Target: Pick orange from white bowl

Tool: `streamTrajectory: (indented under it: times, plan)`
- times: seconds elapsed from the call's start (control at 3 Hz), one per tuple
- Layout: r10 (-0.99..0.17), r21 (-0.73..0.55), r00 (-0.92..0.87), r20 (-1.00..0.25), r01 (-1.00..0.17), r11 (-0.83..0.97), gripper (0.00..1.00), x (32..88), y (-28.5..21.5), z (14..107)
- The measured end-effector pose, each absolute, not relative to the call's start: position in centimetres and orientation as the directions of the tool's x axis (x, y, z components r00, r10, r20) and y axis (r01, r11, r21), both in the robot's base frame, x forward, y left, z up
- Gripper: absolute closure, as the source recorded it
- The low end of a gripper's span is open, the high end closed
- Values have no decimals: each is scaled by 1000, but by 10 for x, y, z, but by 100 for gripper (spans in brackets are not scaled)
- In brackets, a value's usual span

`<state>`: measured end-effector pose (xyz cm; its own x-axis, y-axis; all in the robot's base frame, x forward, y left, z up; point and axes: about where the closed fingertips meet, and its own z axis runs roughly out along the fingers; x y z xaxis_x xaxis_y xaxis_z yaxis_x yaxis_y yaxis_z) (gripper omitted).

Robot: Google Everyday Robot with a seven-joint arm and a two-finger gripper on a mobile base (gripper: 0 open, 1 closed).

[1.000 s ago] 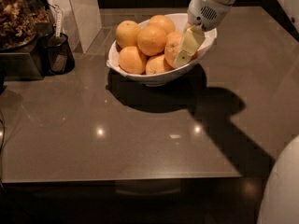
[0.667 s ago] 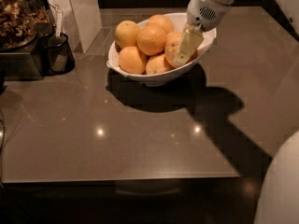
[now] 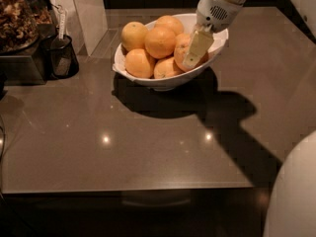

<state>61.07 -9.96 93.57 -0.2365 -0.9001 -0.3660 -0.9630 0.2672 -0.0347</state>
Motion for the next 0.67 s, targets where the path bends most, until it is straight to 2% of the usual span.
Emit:
streamTrajectory:
  times: [0.33,0.67]
  plan:
    - [-902,-27,-239,-358,-964,266,100,611,-97,934]
    - [-904,-27,-238,-355,-964,264,100,611,-97,934]
